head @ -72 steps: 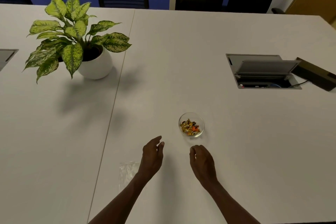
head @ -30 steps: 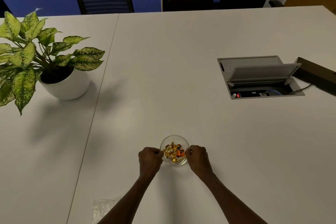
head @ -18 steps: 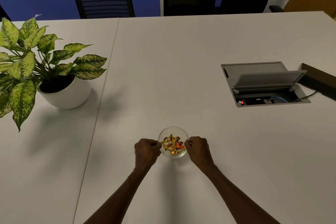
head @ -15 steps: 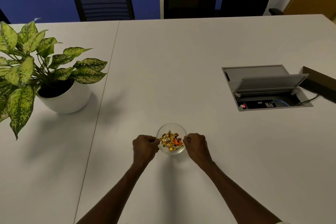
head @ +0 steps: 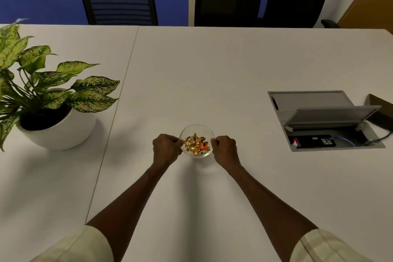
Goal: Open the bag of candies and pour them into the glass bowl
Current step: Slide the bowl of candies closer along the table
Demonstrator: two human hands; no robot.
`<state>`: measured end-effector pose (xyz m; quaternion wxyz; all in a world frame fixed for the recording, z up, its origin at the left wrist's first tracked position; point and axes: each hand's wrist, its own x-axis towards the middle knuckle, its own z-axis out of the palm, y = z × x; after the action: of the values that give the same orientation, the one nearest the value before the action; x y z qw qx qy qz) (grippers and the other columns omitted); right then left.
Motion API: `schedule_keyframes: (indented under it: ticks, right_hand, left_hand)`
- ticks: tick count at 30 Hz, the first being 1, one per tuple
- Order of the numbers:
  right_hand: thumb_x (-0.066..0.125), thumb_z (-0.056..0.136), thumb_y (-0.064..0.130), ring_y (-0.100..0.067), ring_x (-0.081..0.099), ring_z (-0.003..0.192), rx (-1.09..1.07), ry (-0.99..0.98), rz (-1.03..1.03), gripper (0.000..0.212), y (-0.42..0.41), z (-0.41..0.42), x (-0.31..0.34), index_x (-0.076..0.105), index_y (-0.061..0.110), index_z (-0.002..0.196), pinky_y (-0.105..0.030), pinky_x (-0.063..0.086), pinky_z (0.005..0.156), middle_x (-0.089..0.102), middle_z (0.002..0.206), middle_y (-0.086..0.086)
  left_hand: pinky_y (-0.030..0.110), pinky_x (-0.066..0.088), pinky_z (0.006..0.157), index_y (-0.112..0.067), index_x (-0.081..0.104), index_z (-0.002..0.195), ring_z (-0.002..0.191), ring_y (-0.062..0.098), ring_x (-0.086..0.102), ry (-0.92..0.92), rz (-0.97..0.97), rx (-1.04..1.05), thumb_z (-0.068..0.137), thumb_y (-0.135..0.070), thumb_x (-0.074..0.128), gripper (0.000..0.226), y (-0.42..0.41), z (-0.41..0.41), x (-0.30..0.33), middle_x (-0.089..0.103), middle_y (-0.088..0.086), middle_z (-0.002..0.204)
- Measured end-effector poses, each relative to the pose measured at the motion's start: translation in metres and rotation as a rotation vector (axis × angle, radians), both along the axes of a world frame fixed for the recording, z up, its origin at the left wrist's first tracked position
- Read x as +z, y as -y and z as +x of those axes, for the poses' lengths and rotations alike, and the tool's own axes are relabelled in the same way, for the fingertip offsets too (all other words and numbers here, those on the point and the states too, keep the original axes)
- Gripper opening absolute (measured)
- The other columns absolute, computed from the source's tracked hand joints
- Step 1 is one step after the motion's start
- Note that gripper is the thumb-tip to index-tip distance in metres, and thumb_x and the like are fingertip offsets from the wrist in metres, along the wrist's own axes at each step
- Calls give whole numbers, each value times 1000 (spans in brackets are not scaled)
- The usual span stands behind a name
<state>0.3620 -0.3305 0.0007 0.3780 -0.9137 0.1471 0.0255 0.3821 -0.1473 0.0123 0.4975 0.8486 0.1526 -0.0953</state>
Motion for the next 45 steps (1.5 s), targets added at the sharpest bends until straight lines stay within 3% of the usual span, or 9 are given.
schedule_keyframes:
  ticks: [6,14,16,19,23,31,39,43,45]
  right_hand:
    - [50,98,15,-26,46,62,43,-37,-42,53,-4,36,-11,30,16,49,-30,33,60,42,53,-5]
    - [49,100,17,-32,57,71,80,-81,-13,38,-6,56,-20,45,4,64,-34,41,64,65,81,-27]
    - [48,100,16,-41,66,81,92,-83,21,34,-8,59,-21,48,3,69,-44,54,71,67,83,-28]
    - [48,101,16,-45,67,85,113,-77,25,33,-10,63,-21,49,4,70,-54,56,76,68,86,-30]
    - [48,101,17,-44,67,83,100,-77,29,33,-12,66,-25,51,4,71,-54,56,77,69,87,-31]
    - [51,100,16,-42,69,82,69,-84,36,32,-12,68,-29,52,3,71,-55,57,75,69,86,-30]
    - [50,100,17,-42,68,86,70,-106,59,35,-12,68,-30,63,-12,86,-55,56,78,69,90,-30]
    - [45,102,17,-41,65,94,112,-115,-37,35,-11,68,-30,63,-11,91,-36,49,71,69,96,-28]
    - [40,102,16,-39,62,98,159,-101,-136,33,-11,63,-29,62,-8,95,-38,45,73,67,101,-26]
  left_hand:
    - [34,58,69,-4,78,74,63,28,72,-8,2,40,84,-12,70,16,0,30,-16,73,16,62]
    - [24,47,55,-6,78,71,56,21,66,-32,3,79,84,-12,69,17,-2,48,-27,69,11,55]
    - [27,52,59,-5,78,70,60,26,70,-21,3,85,83,-11,69,17,-2,50,-30,71,15,58]
    - [26,53,62,-5,78,69,62,26,71,-24,2,103,84,-11,68,18,-4,53,-34,73,18,62]
    - [20,44,54,-4,78,70,56,18,64,-27,8,115,85,-13,67,20,-5,56,-38,70,14,58]
    - [21,45,56,-5,79,74,59,19,65,-8,17,107,86,-14,69,18,-4,57,-40,71,15,60]
    - [29,51,72,-2,79,76,70,30,73,10,8,83,87,-16,69,20,-3,56,-40,74,19,67]
    - [34,51,70,2,73,66,64,33,68,67,47,36,92,-22,64,37,-6,52,-37,72,22,64]
    - [40,48,67,5,59,56,60,37,60,104,139,-3,97,-28,54,53,-7,46,-35,65,24,58]
